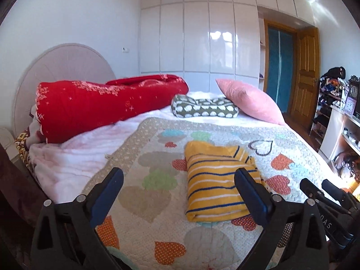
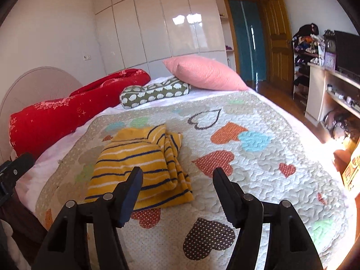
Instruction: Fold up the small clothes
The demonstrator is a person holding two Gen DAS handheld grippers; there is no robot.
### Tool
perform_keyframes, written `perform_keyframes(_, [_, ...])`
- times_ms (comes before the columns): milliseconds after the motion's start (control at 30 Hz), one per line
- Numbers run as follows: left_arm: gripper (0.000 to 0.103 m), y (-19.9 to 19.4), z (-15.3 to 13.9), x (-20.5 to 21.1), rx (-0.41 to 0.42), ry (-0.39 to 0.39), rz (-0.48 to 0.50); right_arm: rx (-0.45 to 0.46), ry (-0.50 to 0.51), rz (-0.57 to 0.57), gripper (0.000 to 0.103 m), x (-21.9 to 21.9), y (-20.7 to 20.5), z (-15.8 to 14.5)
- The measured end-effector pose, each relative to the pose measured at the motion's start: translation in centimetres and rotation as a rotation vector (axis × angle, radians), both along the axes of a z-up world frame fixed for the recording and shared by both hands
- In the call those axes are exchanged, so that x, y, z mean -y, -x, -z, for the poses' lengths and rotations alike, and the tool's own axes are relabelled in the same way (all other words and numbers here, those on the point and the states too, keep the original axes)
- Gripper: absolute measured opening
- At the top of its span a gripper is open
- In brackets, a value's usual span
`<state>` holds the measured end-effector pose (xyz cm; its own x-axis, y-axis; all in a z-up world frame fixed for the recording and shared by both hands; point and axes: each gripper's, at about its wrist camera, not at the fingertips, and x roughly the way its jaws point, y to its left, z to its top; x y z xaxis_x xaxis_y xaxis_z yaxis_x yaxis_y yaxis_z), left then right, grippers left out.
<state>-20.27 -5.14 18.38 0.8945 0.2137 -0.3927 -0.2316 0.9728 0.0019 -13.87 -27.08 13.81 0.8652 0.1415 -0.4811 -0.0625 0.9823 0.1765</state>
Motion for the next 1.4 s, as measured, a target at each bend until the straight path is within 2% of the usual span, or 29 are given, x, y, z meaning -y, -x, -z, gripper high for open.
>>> perform_keyframes(33, [0.103,0.8,-0.6,-0.1,0.030,-0.002,-0.011,0.042,0.013,0.015,0.076,0.0,1.0,-0.9])
perform_keyframes(100, [0.103,2.5,-1.5,-0.2,0.076,-0.006,-0.042,0.128,0.047,0.060,0.089,0.0,2.9,-2.6])
perform_keyframes(200, [0.103,4.7,-2.5,0.2,0.138,-0.036,-0.066,0.256,0.087,0.137,0.103,0.1,5.8,-4.6])
perform_keyframes(333, [0.103,5.5,-2.9,1.1,0.151,-0.069,-0.022,0.372,0.132,0.211,0.103,0.5,7.7,-5.1])
perform_keyframes(433, [0.103,4.7,-1.9,1.4,0.097,-0.048,0.026,0.292,0.112,0.194,0.103,0.9,6.6,-4.3])
perform_keyframes(600, [0.103,3.1,1.1,0.9,-0.059,0.016,0.103,0.146,0.053,0.153,0.103,0.4,5.3,-2.0])
perform_keyframes(767, [0.103,2.2,3.9,-0.3,-0.155,0.093,0.121,0.082,0.188,0.068,0.103,-3.3,4.9,0.1])
perform_keyframes(900, [0.103,1.9,5.4,-1.2,-0.192,0.125,0.118,0.009,0.237,0.021,0.103,-5.2,4.4,1.8])
perform_keyframes(1133, [0.103,1.2,7.4,-3.9,-0.251,0.214,0.083,0.004,0.303,0.008,0.103,-7.4,3.9,2.3])
perform_keyframes(1400, [0.103,0.6,9.0,-6.2,-0.294,0.288,0.054,-0.036,0.331,-0.036,0.103,-9.0,1.9,2.7])
